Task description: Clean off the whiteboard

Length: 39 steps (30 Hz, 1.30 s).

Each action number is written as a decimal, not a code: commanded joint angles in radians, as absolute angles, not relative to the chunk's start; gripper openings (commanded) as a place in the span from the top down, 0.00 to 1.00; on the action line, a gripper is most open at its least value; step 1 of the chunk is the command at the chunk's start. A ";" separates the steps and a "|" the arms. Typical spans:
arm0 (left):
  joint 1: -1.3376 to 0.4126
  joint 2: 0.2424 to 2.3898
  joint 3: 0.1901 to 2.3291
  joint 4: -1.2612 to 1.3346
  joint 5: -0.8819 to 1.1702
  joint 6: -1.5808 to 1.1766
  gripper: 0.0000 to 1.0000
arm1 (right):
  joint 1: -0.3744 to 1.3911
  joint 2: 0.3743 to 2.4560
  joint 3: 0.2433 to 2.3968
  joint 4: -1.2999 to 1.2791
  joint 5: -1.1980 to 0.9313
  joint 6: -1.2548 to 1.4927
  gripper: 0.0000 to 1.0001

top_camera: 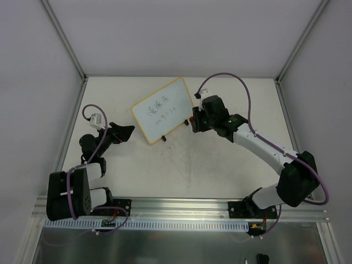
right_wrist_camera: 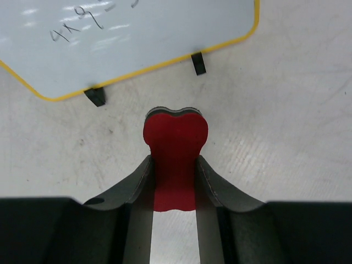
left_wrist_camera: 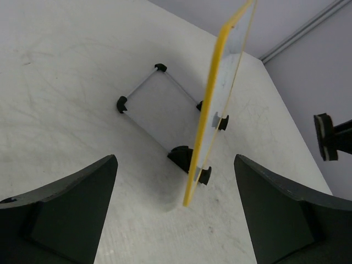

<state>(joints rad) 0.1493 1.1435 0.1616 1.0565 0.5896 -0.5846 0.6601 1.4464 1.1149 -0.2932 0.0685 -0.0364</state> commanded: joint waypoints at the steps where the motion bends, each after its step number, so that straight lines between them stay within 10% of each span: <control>1: 0.193 1.318 0.224 1.442 0.789 -0.699 0.12 | 0.678 1.434 1.215 -0.298 0.034 -0.080 1.00; 19: 0.170 1.509 0.408 1.654 0.962 -0.738 0.21 | 0.753 1.621 1.485 -0.311 0.041 -0.198 1.00; 39: 0.087 1.508 0.581 1.261 0.951 -0.482 0.60 | 0.767 1.779 1.672 -0.313 -0.058 -0.225 1.00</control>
<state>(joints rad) 0.0914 1.5349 0.5499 1.2232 0.9363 -0.5621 0.7593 1.7649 1.6180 -0.3191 -0.0223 -0.2089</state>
